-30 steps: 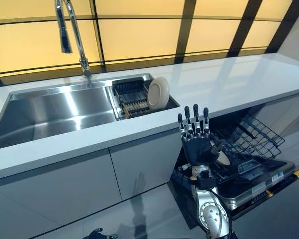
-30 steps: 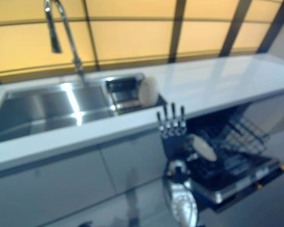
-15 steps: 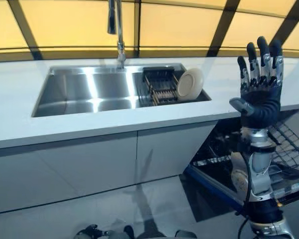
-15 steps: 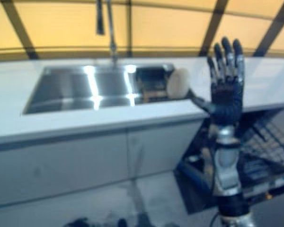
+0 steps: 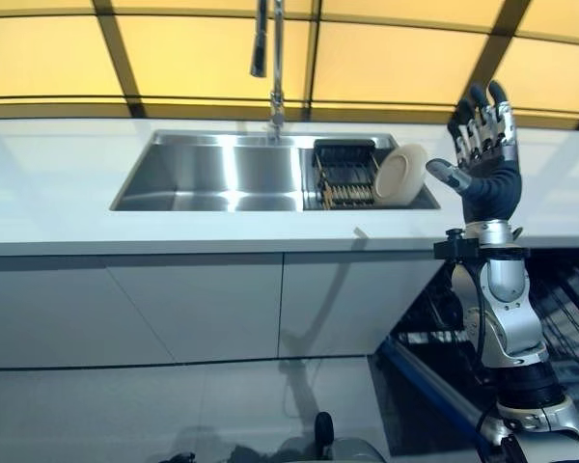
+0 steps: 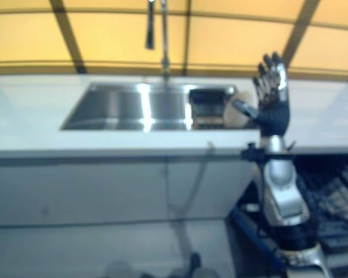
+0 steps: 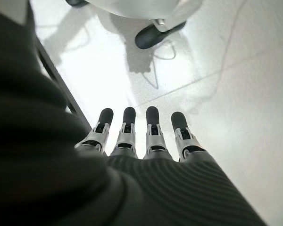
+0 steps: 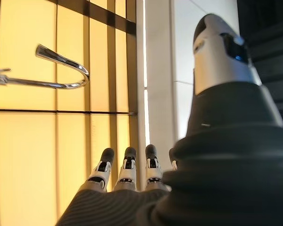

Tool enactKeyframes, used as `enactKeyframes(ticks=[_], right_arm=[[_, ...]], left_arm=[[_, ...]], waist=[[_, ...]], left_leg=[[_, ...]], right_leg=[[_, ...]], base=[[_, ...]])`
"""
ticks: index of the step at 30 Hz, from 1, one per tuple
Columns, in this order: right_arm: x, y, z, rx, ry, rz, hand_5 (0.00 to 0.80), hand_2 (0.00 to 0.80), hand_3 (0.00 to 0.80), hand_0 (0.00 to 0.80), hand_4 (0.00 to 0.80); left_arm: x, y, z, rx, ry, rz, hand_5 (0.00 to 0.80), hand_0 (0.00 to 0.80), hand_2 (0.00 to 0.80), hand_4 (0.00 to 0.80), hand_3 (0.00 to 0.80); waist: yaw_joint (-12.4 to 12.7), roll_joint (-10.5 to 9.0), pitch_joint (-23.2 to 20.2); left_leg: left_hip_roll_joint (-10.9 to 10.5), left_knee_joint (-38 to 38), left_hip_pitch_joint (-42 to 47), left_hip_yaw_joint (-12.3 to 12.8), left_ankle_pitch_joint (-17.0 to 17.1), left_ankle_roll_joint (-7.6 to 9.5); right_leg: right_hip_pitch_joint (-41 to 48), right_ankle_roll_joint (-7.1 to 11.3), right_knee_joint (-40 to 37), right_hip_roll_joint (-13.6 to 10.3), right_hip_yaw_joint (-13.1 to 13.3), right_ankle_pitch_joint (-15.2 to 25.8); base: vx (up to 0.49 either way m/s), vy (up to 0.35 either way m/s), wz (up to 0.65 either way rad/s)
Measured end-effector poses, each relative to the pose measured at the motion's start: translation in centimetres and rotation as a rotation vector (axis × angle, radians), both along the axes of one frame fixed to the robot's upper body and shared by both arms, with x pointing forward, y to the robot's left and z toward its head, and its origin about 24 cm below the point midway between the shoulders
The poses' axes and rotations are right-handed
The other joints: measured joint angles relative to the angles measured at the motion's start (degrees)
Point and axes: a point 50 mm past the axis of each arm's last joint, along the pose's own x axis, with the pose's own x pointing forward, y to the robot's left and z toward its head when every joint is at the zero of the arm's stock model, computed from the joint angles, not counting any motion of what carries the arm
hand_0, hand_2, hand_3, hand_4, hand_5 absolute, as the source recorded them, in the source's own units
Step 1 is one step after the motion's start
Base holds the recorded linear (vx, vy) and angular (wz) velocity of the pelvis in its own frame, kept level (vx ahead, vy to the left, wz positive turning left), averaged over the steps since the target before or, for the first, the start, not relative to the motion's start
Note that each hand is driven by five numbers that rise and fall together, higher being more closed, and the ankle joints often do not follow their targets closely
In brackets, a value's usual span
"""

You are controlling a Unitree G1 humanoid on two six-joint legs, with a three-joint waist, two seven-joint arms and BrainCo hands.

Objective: Take plates into dishwasher

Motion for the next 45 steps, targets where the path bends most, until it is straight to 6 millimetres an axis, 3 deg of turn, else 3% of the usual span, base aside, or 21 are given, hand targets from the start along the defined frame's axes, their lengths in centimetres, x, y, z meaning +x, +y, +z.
enactKeyframes(ticks=[2, 5, 7, 8, 13, 15, 18, 26, 31, 38, 41, 45], right_arm=[[0.6, -0.2, -0.6, 0.017, 0.056, -0.014, 0.000, 0.000, 0.000, 0.000, 0.000], [1.1, 0.3, -0.2, 0.013, 0.071, -0.010, 0.000, 0.000, 0.000, 0.000, 0.000], [1.2, 0.5, 0.2, 0.012, 0.064, -0.009, 0.000, 0.000, 0.000, 0.000, 0.000], [1.3, 0.4, 0.4, 0.016, 0.064, -0.027, 0.000, 0.000, 0.000, 0.000, 0.000], [1.5, 0.3, 0.4, 0.020, 0.084, -0.083, 0.000, 0.000, 0.000, 0.000, 0.000], [1.4, 0.2, 0.4, 0.020, 0.085, -0.108, 0.000, 0.000, 0.000, 0.000, 0.000], [1.3, -0.4, 0.7, -0.023, 0.070, -0.185, 0.000, 0.000, 0.000, 0.000, 0.000], [0.8, -2.0, 1.9, -0.203, 0.004, -0.366, 0.000, 0.000, 0.000, 0.000, 0.000], [1.9, -6.1, 1.2, -0.209, 0.131, -0.526, 0.000, 0.000, 0.000, 0.000, 0.000], [3.4, -12.1, -0.6, -0.005, 0.427, -0.582, 0.000, 0.000, 0.000, 0.000, 0.000], [3.7, -13.8, -1.2, 0.091, 0.515, -0.566, 0.000, 0.000, 0.000, 0.000, 0.000], [4.0, -14.5, -2.2, 0.169, 0.602, -0.532, 0.000, 0.000, 0.000, 0.000, 0.000]], left_arm=[[0.1, -0.3, 0.0, -0.008, -0.007, -0.003, 0.000, 0.000, 0.000, 0.000, 0.000], [0.2, -0.6, -0.1, -0.018, -0.019, -0.010, 0.000, 0.000, 0.000, 0.000, 0.000], [0.4, -0.9, -0.1, -0.031, -0.027, -0.014, 0.000, 0.000, 0.000, 0.000, 0.000], [0.9, -1.6, -0.1, -0.053, -0.049, -0.026, 0.000, 0.000, 0.000, 0.000, 0.000], [2.6, -2.5, 0.3, -0.078, -0.117, -0.062, 0.000, 0.000, 0.000, 0.000, 0.000], [2.6, -2.4, 0.3, -0.076, -0.115, -0.062, 0.000, 0.000, 0.000, 0.000, 0.000], [2.5, -2.3, 0.3, -0.072, -0.110, -0.061, 0.000, 0.000, 0.000, 0.000, 0.000], [1.1, -1.5, 0.2, -0.054, -0.076, -0.055, 0.000, 0.000, 0.000, 0.000, 0.000], [0.9, -1.5, 0.1, -0.054, -0.071, -0.053, 0.000, 0.000, 0.000, 0.000, 0.000], [0.7, -1.1, 0.2, -0.047, -0.042, -0.072, 0.000, 0.000, 0.000, 0.000, 0.000], [0.7, -0.9, 0.2, -0.044, -0.034, -0.087, 0.000, 0.000, 0.000, 0.000, 0.000], [0.7, -0.6, 0.3, -0.033, -0.027, -0.091, 0.000, 0.000, 0.000, 0.000, 0.000]], waist=[[1.1, 1.16, -0.3], [1.4, 1.99, -0.8], [1.4, 2.28, -1.0], [1.2, 2.30, -1.0], [1.9, 2.17, -1.3], [2.4, 2.12, -1.4], [2.4, 1.99, -1.8], [2.4, 0.91, -3.1], [2.5, 0.85, -3.9], [2.6, 0.73, -4.0], [2.7, 0.65, -3.9], [2.8, 0.50, -3.9]], left_leg=[[2.3, -0.5, 0.7, -0.2, -0.2, -1.81], [4.7, -0.5, 0.9, 0.6, -1.0, -3.64], [5.6, -0.5, 0.9, 1.4, -1.1, -4.21], [6.0, -0.5, 0.9, 3.1, -1.0, -4.48], [6.6, -0.8, 0.5, 5.1, -0.4, -5.07], [6.8, -0.9, 0.3, 5.4, -0.3, -5.21], [7.6, -0.9, -0.6, 8.8, 0.5, -5.70], [7.2, -0.9, -0.5, 10.0, 0.7, -5.65], [6.9, -0.9, -0.4, 11.5, 0.8, -5.52], [6.7, -0.9, -0.5, 12.1, 1.0, -5.31], [6.6, -0.9, -0.5, 12.2, 1.0, -5.30], [6.6, -0.9, -0.5, 12.2, 1.0, -5.29]], right_leg=[[1.9, -1.35, -1.9, 1.7, -1.6, 1.1], [3.9, -6.47, -4.0, 3.6, -3.8, 3.2], [4.5, -7.40, -3.9, 4.1, -4.9, 3.0], [5.3, -8.20, -3.9, 4.2, -5.7, 2.4], [6.5, -7.90, -3.9, 3.8, -7.0, 1.4], [6.6, -7.82, -3.9, 3.6, -7.6, 1.2], [6.5, -7.55, -4.0, 2.9, -9.2, 1.0], [6.3, -7.19, -4.0, 2.5, -8.7, 1.2], [5.7, -6.79, -4.0, 2.4, -7.4, 1.6], [5.4, -6.26, -4.1, 2.3, -7.0, 2.0], [5.4, -6.21, -4.1, 2.3, -7.0, 2.0], [5.3, -6.19, -4.1, 2.2, -7.0, 2.1]], base=[[0.205, -0.148, 0.39], [0.184, -0.140, 0.34], [0.134, -0.113, 0.38], [0.101, -0.102, 0.48], [0.059, -0.073, 0.36], [0.017, -0.025, 0.23], [-0.011, 0.010, 0.28], [-0.028, 0.065, -0.03], [-0.034, 0.060, -0.12], [-0.011, 0.036, -0.05], [-0.031, 0.037, -0.02], [0.000, 0.000, 0.00]])
